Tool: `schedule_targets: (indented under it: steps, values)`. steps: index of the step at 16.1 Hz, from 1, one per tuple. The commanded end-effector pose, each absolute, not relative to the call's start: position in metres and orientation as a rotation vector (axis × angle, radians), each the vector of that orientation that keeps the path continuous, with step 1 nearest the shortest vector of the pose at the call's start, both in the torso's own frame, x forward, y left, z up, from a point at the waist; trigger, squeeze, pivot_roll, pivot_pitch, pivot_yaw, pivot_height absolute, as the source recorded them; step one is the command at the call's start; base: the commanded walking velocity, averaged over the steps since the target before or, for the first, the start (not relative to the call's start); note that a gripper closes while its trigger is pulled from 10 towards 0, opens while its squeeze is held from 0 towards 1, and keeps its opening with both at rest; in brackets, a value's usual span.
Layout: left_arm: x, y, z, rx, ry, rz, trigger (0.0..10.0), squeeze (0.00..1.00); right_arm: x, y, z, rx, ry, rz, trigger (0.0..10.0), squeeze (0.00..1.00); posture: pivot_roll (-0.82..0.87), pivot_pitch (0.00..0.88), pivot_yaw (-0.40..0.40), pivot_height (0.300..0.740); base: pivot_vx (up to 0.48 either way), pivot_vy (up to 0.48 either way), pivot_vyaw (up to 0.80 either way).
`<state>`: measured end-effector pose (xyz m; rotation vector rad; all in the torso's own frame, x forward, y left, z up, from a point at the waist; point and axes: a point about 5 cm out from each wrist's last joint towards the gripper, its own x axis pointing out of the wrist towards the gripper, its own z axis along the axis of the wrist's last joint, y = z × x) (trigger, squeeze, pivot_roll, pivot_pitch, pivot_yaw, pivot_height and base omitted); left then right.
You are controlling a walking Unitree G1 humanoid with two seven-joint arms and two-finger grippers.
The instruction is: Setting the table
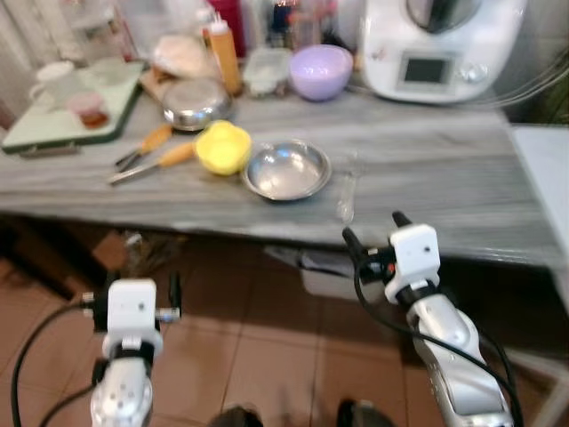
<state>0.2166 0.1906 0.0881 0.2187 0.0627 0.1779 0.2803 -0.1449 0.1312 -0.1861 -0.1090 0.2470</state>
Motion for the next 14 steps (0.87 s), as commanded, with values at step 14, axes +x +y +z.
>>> schedule_targets:
  steps: [14]
  values:
    - [0.2196,0.1947,0.0930,0.235,0.058,0.170,10.0,0.00,0.2835,-0.1400,0.1331,-0.186,-0.127,0.244,10.0,0.00,-0.08,0.121,0.102,0.740,-0.341,0.000,0.00]
